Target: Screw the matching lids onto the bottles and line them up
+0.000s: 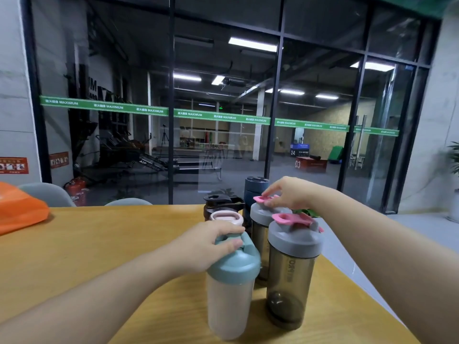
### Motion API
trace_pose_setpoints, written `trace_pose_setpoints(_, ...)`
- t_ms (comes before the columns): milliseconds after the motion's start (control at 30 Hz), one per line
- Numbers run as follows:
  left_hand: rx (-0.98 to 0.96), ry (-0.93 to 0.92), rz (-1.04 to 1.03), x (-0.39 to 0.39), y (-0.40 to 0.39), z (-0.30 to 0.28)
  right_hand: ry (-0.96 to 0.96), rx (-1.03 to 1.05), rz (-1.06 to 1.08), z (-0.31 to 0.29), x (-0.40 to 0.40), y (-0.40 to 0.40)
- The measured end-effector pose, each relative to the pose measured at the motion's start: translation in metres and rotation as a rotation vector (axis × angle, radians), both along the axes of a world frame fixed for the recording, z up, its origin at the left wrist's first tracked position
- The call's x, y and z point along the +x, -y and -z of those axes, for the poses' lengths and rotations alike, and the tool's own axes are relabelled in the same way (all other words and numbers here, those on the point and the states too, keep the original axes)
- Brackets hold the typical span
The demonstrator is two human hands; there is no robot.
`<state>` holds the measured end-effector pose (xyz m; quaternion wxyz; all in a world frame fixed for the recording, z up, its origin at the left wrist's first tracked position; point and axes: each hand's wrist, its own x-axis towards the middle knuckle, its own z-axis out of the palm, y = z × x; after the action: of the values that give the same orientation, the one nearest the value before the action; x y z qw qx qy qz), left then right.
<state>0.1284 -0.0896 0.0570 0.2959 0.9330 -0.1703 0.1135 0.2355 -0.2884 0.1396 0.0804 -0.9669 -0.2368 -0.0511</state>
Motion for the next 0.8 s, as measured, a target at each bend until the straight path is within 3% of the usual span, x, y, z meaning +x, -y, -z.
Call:
trace_pose_setpoints(267, -0.011, 0.073, -0.018, -0.007, 0.01, 0.008, 0.041, 0.15, 0.009, 0.008, 0.002, -0.006)
trace_pose_setpoints(567, 0.022, 0.086, 0.002, -0.015, 0.012, 0.007, 0.026, 0.119, 0.013, 0.011, -0.004, -0.003)
trace_pose_setpoints(667, 0.073, 0.173, 0.04, -0.017, 0.016, 0.006, 0.023, 0.194, -0.01, 0.009, -0.012, 0.003)
trace_pose_setpoints(800, 0.097, 0.154, 0.067, -0.016, 0.011, 0.005, 0.05, 0.239, -0.069, 0.006, -0.027, 0.008)
